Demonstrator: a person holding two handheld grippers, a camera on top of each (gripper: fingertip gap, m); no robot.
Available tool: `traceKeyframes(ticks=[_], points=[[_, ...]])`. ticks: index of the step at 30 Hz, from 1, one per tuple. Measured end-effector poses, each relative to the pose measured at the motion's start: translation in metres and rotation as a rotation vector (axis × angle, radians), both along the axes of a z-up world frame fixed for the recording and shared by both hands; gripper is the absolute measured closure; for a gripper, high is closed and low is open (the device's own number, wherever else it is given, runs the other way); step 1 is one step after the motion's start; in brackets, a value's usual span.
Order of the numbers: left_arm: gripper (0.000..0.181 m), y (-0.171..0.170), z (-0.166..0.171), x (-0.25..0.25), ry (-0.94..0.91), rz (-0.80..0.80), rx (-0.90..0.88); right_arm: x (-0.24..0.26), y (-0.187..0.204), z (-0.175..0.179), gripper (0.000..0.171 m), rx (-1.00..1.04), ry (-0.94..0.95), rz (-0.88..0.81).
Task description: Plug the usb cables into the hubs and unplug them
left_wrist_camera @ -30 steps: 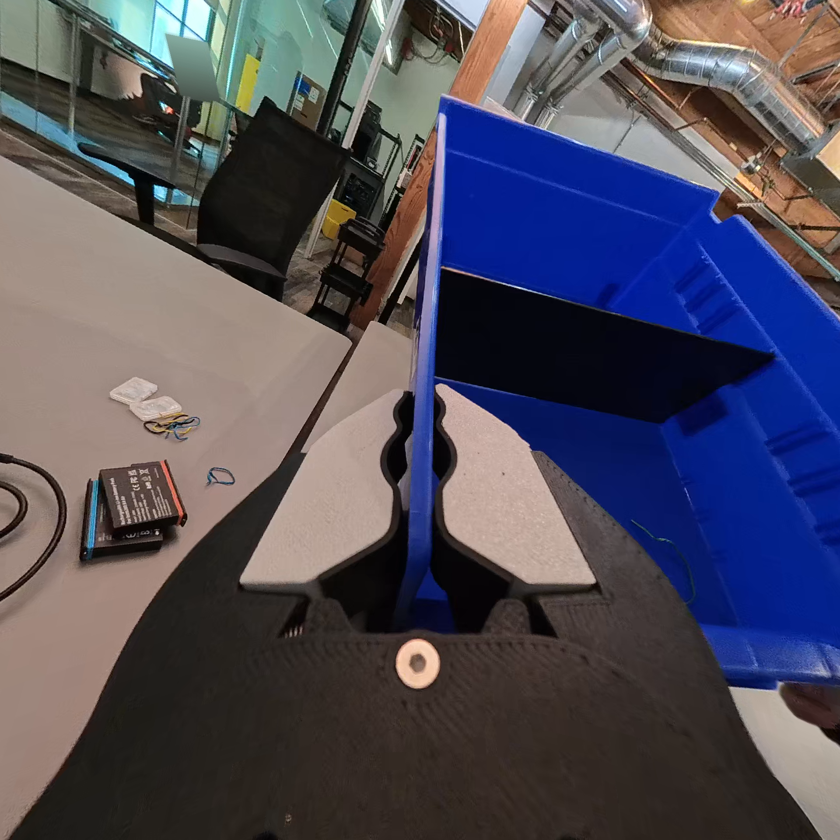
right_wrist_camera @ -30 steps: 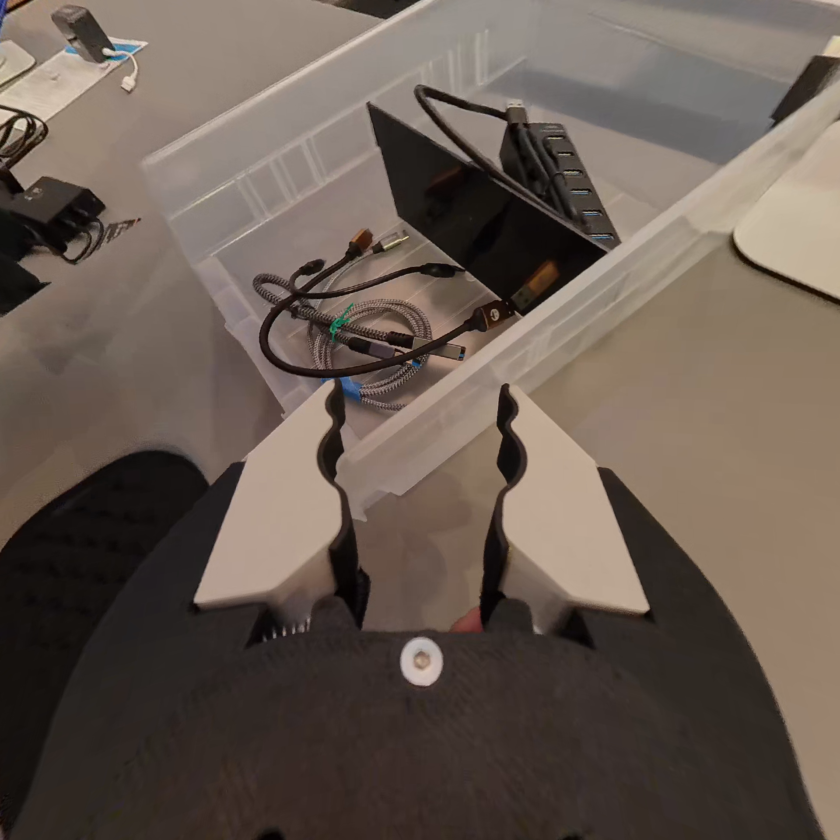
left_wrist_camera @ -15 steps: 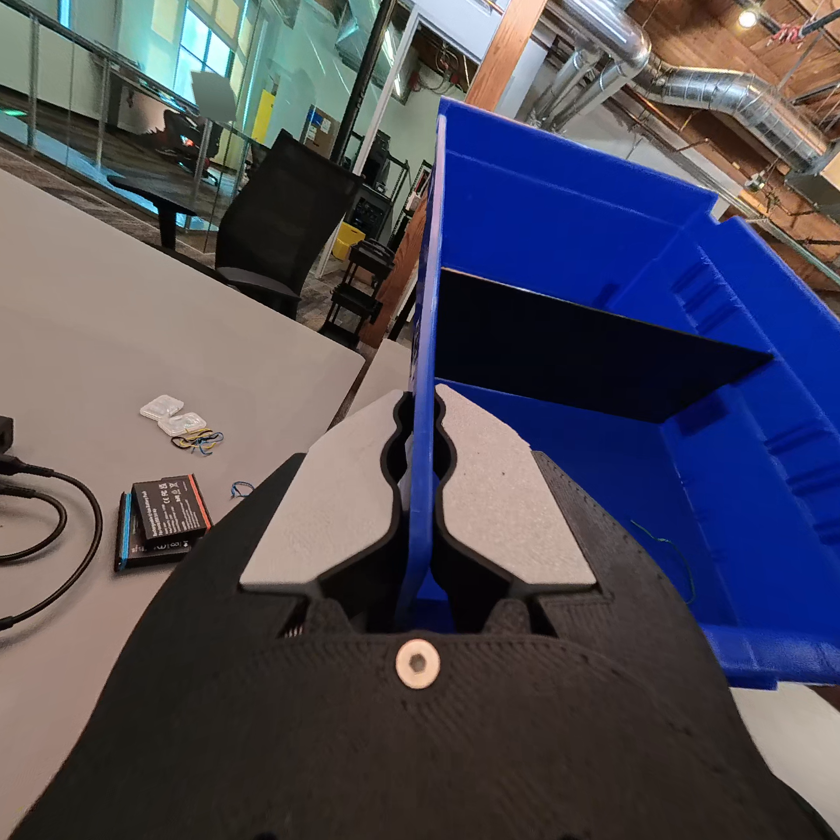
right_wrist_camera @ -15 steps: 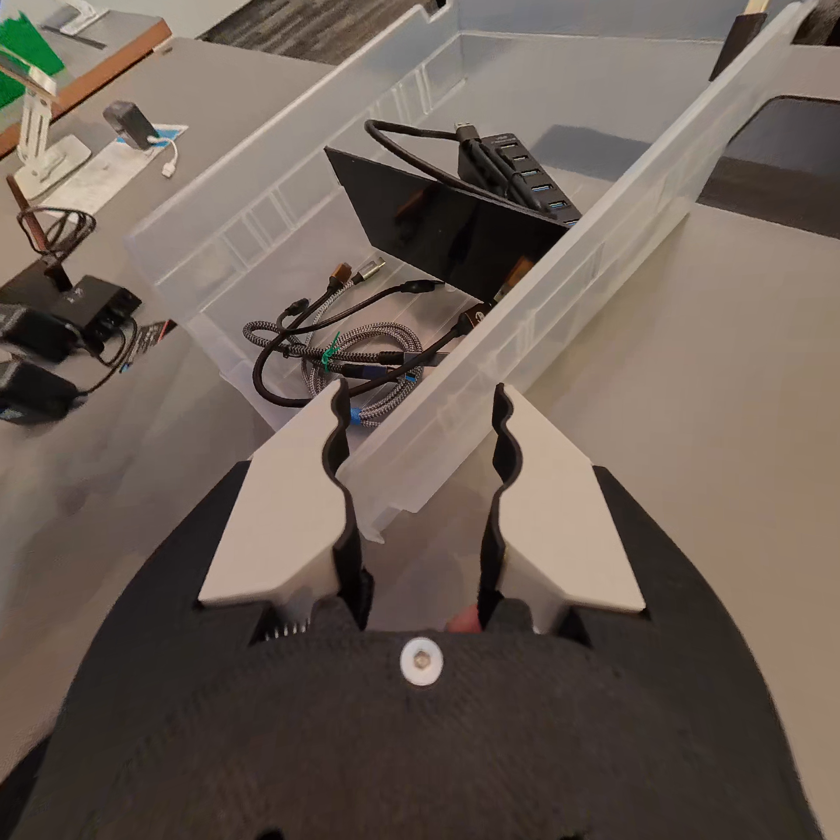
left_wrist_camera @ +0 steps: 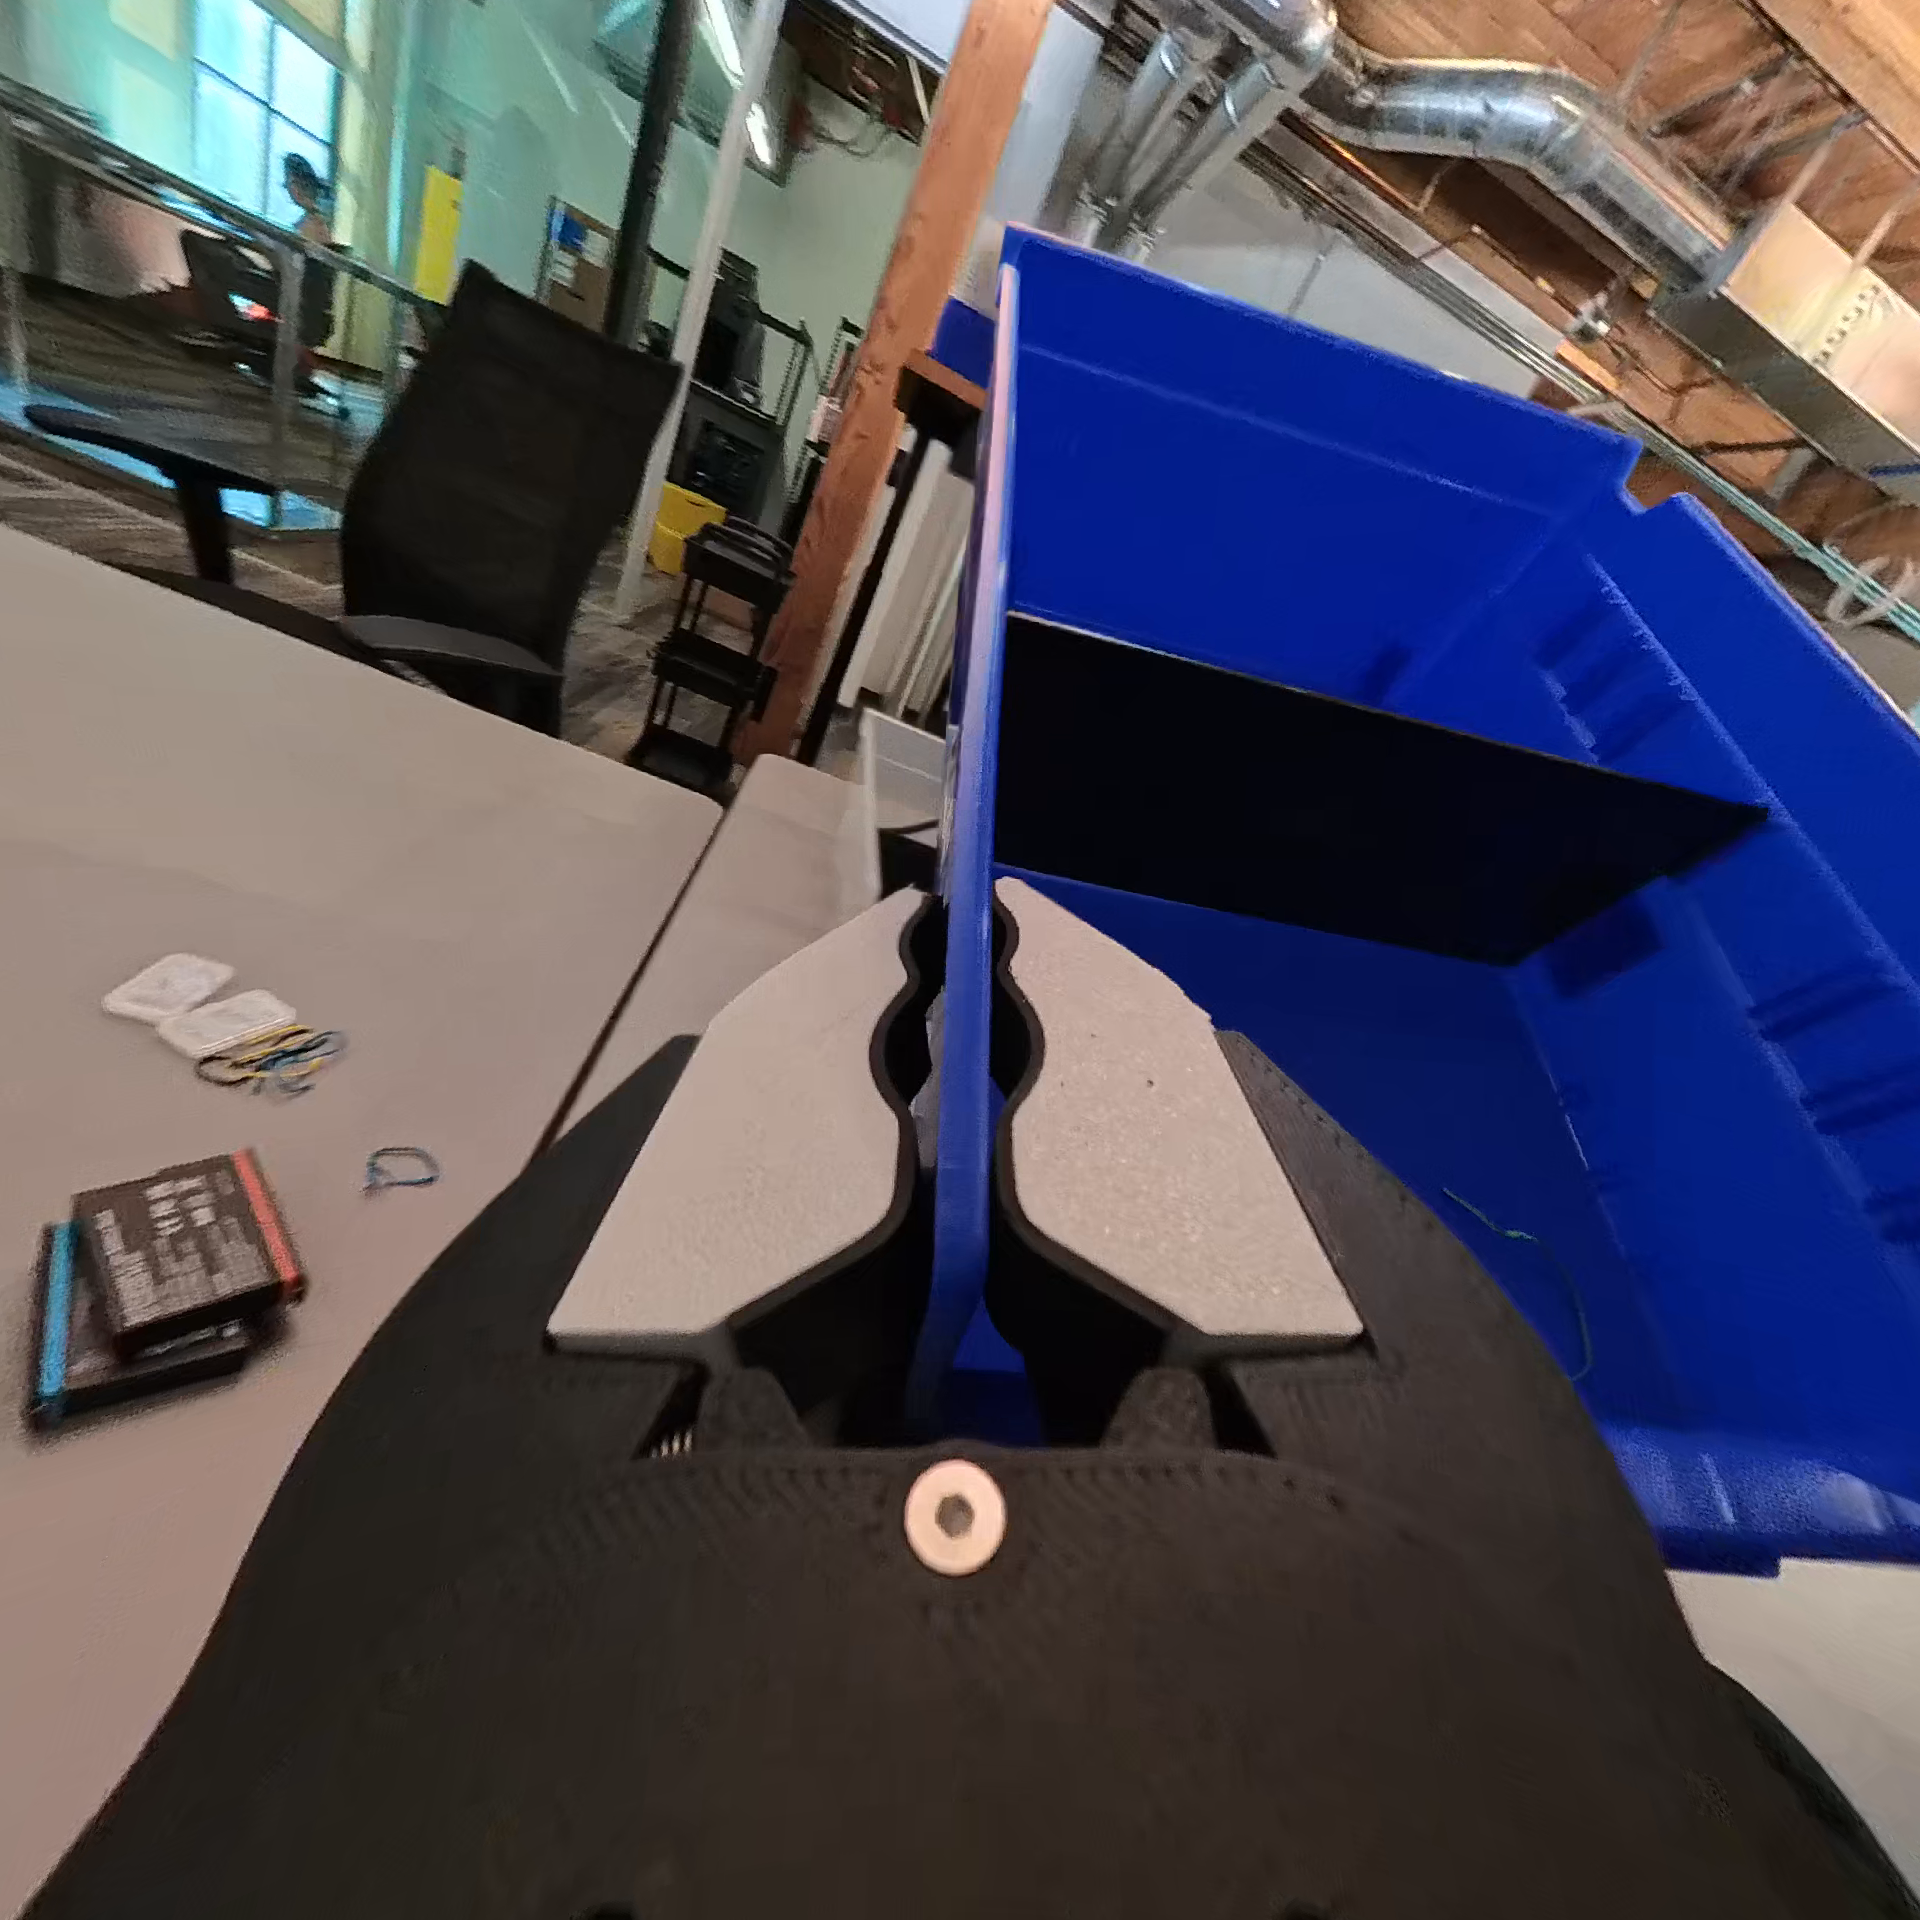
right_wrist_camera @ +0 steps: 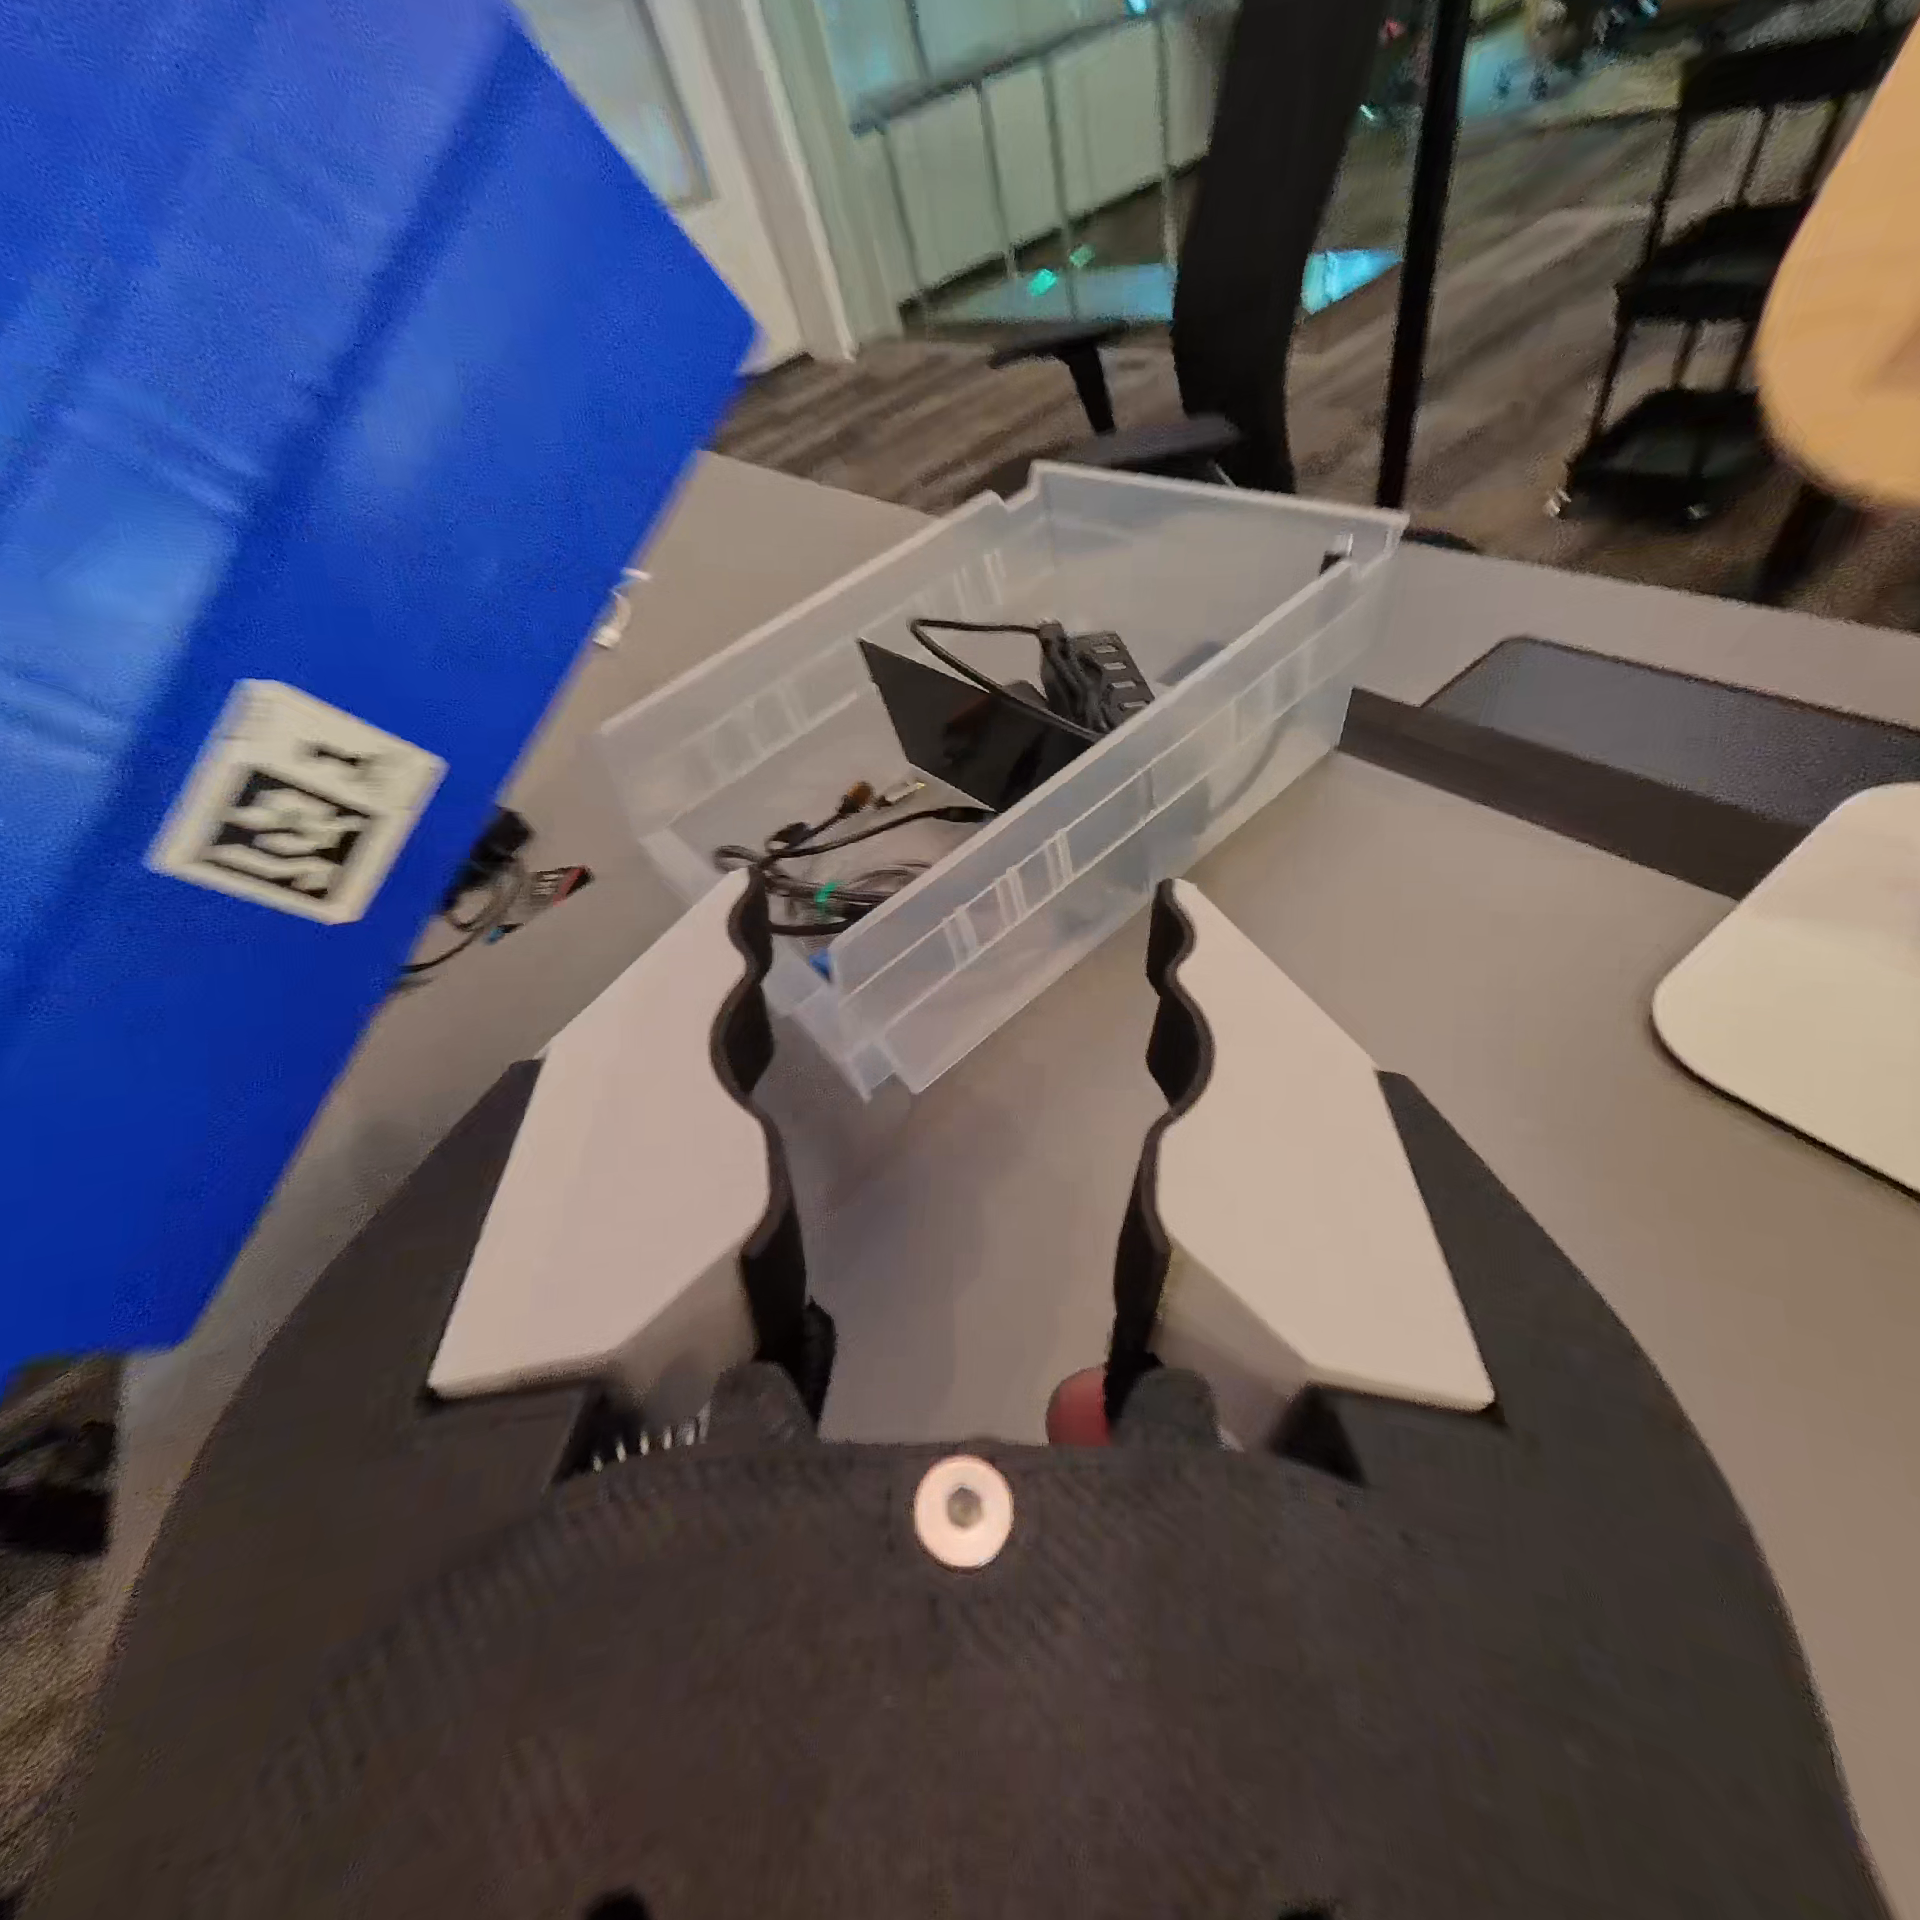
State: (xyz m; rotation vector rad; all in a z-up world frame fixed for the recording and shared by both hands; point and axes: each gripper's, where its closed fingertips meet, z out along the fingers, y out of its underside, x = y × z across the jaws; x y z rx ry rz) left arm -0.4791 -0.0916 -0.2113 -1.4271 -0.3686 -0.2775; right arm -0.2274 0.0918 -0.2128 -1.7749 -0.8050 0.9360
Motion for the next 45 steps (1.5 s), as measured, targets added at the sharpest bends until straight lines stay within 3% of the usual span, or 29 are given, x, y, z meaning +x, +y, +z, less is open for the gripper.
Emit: traceKeyframes(ticks=[5, 10, 17, 24, 32, 36, 37, 42, 45], points=[[0.175, 0.021, 0.023, 0.062, 0.109, -0.14, 0.003, 0.084, -0.043, 0.039, 0.099, 0.076, 0.124, 0.039], [0.175, 0.054, 0.035, 0.148, 0.18, -0.319, -0.05, 0.171, -0.078, 0.052, 0.093, 0.122, 0.179, -0.031], [0.175, 0.119, 0.022, 0.292, 0.123, -0.682, -0.178, 0.279, -0.101, 0.054, 0.091, 0.123, 0.235, -0.268], [0.176, 0.179, 0.001, 0.426, 0.161, -0.901, -0.283, 0.35, -0.108, 0.025, 0.071, 0.141, 0.142, -0.402], [0.176, 0.23, -0.05, 0.529, 0.147, -0.959, -0.415, 0.399, -0.102, -0.012, 0.064, 0.092, 0.016, -0.488], [0.176, 0.249, -0.066, 0.55, 0.154, -0.92, -0.448, 0.423, -0.091, -0.024, 0.074, 0.059, -0.003, -0.544], [0.176, 0.253, -0.068, 0.554, 0.153, -0.918, -0.453, 0.424, -0.092, -0.024, 0.064, 0.044, 0.013, -0.524], [0.174, 0.267, -0.079, 0.572, 0.185, -0.89, -0.475, 0.425, -0.091, -0.038, 0.067, 0.014, -0.013, -0.499], [0.174, 0.268, -0.086, 0.587, 0.234, -0.886, -0.485, 0.429, -0.08, -0.05, 0.077, 0.022, -0.081, -0.522]])
